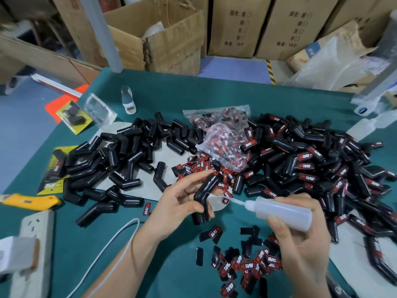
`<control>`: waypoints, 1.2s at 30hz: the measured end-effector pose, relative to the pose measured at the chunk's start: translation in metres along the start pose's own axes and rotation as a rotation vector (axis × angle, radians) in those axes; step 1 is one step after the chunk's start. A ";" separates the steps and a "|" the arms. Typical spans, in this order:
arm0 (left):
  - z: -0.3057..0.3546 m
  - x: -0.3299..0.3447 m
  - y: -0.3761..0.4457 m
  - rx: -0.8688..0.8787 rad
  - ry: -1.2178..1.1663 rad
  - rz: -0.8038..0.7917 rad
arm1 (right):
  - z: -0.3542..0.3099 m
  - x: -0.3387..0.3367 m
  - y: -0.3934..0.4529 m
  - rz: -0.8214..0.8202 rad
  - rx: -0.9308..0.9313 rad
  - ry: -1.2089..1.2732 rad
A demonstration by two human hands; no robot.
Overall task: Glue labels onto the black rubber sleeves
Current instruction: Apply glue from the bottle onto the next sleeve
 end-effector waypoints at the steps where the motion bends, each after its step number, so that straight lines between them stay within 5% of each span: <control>1: 0.001 0.000 0.000 0.004 -0.002 -0.003 | 0.000 -0.001 0.000 0.004 0.003 -0.004; 36: 0.013 0.002 -0.001 -0.083 0.003 0.031 | 0.002 -0.004 -0.001 0.049 -0.035 -0.007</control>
Point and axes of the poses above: each hand's wrist, its own y-axis towards the middle knuckle, its own x-axis out of the palm, z = x × y, the point moved 7 cm from there along y, towards the middle knuckle, and after that the axes turned 14 degrees about y, right-handed, at the moved point
